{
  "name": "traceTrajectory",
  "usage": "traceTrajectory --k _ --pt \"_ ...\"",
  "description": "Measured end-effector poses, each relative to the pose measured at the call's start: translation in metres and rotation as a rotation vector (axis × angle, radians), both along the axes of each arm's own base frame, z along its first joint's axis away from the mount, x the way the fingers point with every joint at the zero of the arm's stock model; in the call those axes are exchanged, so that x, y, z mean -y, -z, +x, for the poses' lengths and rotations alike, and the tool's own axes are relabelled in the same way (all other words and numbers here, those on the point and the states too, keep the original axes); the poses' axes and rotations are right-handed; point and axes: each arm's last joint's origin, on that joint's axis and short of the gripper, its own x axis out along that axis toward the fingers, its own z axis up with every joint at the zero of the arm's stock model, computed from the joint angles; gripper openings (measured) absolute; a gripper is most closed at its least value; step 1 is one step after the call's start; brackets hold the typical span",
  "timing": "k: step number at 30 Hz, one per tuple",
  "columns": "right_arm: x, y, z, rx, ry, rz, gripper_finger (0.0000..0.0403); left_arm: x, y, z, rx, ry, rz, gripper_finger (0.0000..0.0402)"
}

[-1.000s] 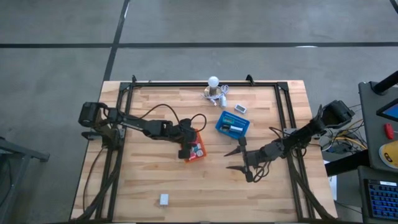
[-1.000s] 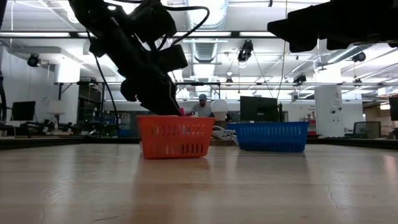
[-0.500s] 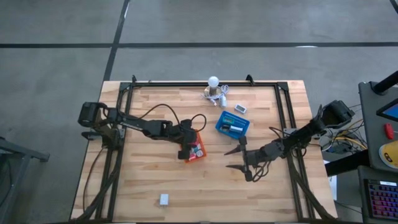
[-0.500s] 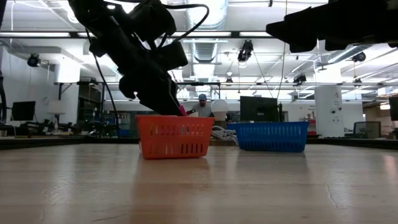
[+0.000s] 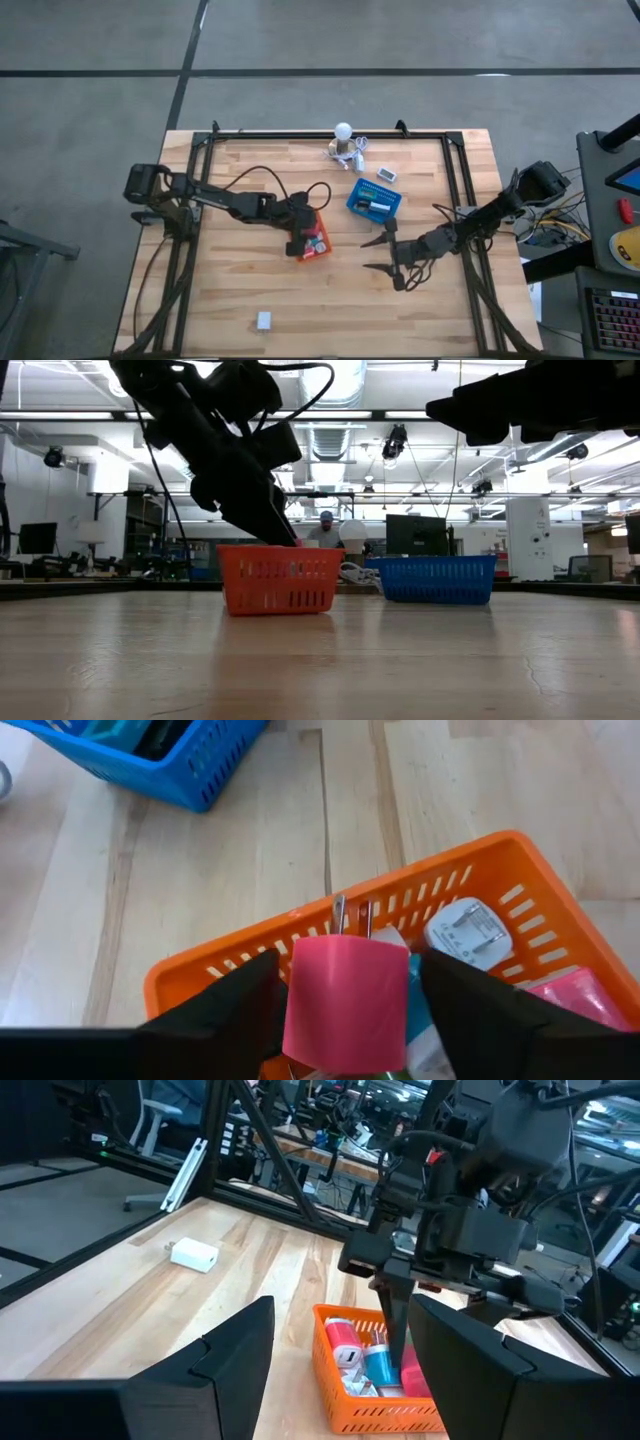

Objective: Pick & Place Office items
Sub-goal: Put the pink charger adapter into the orange bin, then put the white digital timer into the blue bin

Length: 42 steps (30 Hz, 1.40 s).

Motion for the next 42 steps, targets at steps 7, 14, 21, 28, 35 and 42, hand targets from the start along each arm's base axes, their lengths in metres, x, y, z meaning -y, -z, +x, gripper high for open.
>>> traceTrajectory --k 7,14,21,28,35,42 --pt "0.0 0.0 0.0 0.0 0.0 0.0 0.0226 0.0 -0.007 -0.001 0.024 -0.001 0.0 0.0324" --pt "0.001 0.0 0.0 0.005 0.027 -0.019 0.0226 0.0 -0.034 -0.008 0.113 0.0 0.053 0.0344" --pt "0.006 -0.001 0.0 0.01 0.199 -0.093 0.0226 0.009 -0.072 -0.023 0.248 0.026 0.085 0.0338" --pt "0.018 -0.004 -0.004 -0.001 0.61 -0.203 0.0226 0.022 -0.086 -0.045 0.304 0.028 0.186 0.0337" --pt "0.044 -0.021 -0.004 0.022 0.818 -0.131 0.0226 0.02 -0.079 -0.063 0.32 0.01 0.224 0.0337" --pt "0.102 -0.057 -0.004 -0.269 0.767 0.121 0.0226 0.018 -0.067 -0.071 0.328 0.02 0.25 0.0337"
